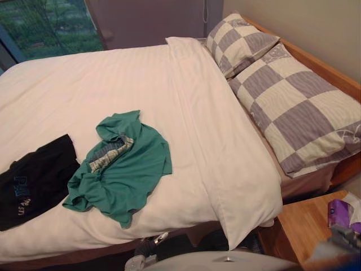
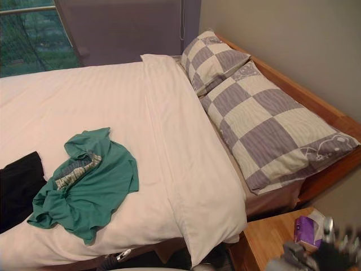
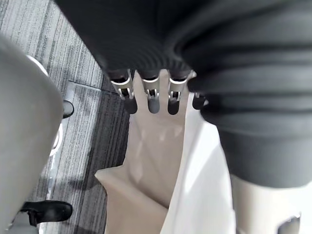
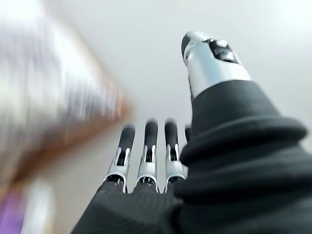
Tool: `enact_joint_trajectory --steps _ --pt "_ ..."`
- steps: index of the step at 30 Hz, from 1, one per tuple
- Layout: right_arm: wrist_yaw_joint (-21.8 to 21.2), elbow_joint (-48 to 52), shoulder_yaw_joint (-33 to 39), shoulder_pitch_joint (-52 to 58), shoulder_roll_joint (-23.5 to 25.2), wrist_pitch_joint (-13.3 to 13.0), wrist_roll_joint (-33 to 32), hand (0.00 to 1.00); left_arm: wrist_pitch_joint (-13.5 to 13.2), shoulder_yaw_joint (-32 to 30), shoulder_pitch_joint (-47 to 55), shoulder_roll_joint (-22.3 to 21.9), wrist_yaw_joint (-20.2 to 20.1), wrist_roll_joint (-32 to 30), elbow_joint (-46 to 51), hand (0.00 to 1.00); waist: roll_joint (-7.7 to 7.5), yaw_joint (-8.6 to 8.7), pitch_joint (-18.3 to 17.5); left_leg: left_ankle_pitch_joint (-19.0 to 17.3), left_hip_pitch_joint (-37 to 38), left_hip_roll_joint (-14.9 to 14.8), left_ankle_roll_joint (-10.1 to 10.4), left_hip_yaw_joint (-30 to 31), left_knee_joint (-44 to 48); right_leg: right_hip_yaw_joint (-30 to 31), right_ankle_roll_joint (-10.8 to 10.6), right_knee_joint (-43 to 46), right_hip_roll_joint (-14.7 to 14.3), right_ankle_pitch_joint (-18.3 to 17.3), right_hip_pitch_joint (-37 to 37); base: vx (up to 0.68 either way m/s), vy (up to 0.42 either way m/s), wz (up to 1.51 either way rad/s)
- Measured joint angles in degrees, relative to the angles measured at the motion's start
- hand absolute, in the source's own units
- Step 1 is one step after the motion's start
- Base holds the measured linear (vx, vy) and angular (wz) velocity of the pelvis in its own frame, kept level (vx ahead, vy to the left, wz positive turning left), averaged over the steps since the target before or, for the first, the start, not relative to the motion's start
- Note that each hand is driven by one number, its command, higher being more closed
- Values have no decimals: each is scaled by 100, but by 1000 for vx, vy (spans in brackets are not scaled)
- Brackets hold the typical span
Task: Tidy the bed and pick cloth on bed and put in laundry
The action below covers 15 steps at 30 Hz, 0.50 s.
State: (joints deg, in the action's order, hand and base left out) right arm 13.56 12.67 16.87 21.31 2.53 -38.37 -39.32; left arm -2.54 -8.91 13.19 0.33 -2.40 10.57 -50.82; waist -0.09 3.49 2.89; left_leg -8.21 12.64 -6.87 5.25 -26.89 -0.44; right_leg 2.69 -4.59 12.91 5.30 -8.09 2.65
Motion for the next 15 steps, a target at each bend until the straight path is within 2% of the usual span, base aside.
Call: enact_joint_trajectory --steps 2,6,8,10,11,12,15 --pt "-1316 255 -248 -178 -26 212 -693 100 6 40 -3 55 20 2 32 0 -90 -14 20 -63 -111 48 -30 107 122 -68 -25 180 97 -104 92 30 -5 21" --pt "-2917 295 -735 -741 -154 692 -1962 100 84 412 -108 261 7 13 234 0 -95 -56 360 -195 -471 251 -139 268 448 -119 -94 638 382 -286 461 -20 23 18" --pt "-3134 295 -859 -992 -219 777 -2208 100 76 505 -177 300 -20 20 240 0 -66 -52 509 -223 -671 313 -183 329 543 -121 -95 724 471 -299 626 -61 30 20" --pt "-3478 293 -1011 -1518 -481 905 -2785 100 32 668 -359 318 -39 366 233 0 105 -47 896 -275 -1096 426 -277 431 769 -138 -108 789 601 -290 919 -102 55 30" --pt "-3521 284 -1054 -1643 -547 937 -2947 100 20 676 -408 297 -55 421 233 0 163 -42 989 -279 -1207 452 -300 449 813 -139 -120 799 640 -282 1006 -86 73 34" --pt "-3599 176 -1107 -1950 -620 1009 -3275 100 -43 724 -503 250 -134 499 229 0 335 -58 1217 -276 -1492 515 -337 514 912 -136 -167 829 712 -251 1222 -40 55 27" --pt "-3586 -278 -1212 -2521 -651 1094 -3837 100 -210 880 -666 249 -236 737 233 0 556 -105 1569 -224 -2030 585 -417 464 1101 -21 -216 904 792 -168 1777 25 54 12"
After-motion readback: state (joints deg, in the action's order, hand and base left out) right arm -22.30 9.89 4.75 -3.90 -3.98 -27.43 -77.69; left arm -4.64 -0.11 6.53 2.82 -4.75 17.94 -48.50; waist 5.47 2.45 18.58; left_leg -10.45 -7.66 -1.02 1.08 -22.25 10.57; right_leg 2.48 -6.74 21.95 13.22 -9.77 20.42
